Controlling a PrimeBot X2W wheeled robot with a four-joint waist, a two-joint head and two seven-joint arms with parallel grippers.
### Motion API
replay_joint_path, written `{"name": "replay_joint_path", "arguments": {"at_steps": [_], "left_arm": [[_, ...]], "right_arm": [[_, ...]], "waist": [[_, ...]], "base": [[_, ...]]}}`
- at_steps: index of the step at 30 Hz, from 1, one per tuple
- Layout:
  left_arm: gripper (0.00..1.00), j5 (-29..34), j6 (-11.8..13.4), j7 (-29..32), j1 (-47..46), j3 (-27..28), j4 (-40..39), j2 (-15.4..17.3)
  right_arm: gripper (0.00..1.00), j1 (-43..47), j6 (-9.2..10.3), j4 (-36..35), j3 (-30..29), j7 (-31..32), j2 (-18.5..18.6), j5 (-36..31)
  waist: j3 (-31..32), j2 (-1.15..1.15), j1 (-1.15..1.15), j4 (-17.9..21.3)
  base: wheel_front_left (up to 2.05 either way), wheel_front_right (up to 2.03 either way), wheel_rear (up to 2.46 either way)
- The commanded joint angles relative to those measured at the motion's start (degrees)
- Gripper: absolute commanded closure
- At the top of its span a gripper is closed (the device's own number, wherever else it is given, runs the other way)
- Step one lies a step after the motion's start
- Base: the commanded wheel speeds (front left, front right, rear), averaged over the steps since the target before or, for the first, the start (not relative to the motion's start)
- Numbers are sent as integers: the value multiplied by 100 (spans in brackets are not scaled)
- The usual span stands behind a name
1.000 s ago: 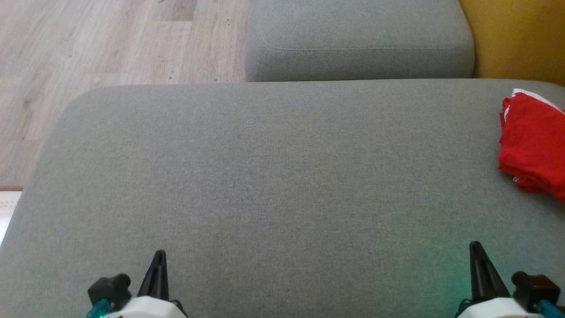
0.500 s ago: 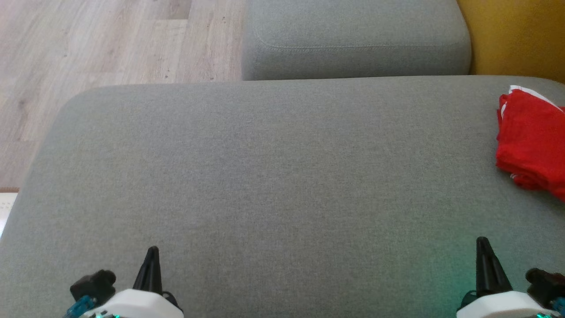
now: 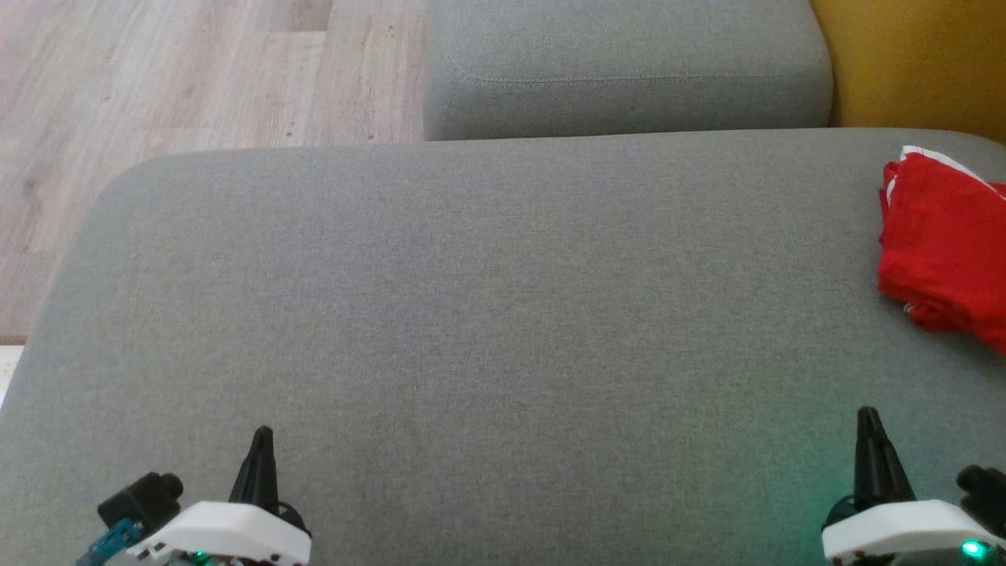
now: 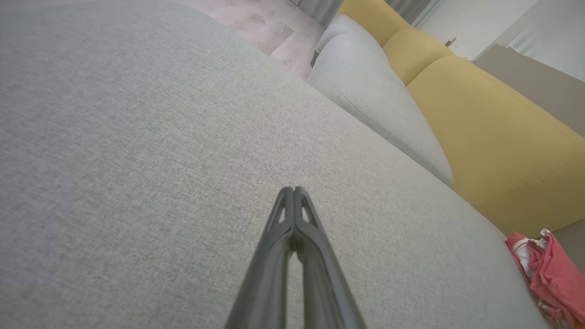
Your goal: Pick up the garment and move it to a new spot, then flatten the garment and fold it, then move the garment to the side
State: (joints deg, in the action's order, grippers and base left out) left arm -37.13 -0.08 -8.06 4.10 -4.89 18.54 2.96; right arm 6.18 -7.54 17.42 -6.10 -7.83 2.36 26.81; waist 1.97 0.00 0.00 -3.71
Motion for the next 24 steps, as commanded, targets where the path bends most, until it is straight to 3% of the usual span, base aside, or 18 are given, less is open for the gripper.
{"name": "replay_joint_path", "arguments": {"at_steps": [1,24], "left_arm": [[100,-152,-62,39,-299,121,-202,5],[100,-1665,-254,441,-506,412,-271,1]], "right_arm": [[100,-299,2,-207,7,38,24,187],[100,-564,3,-244,-7,432,32,1983]], "waist": [[-3,0,0,6],[-63,0,0,109]], "base": [[0,0,0],[0,0,0]]}}
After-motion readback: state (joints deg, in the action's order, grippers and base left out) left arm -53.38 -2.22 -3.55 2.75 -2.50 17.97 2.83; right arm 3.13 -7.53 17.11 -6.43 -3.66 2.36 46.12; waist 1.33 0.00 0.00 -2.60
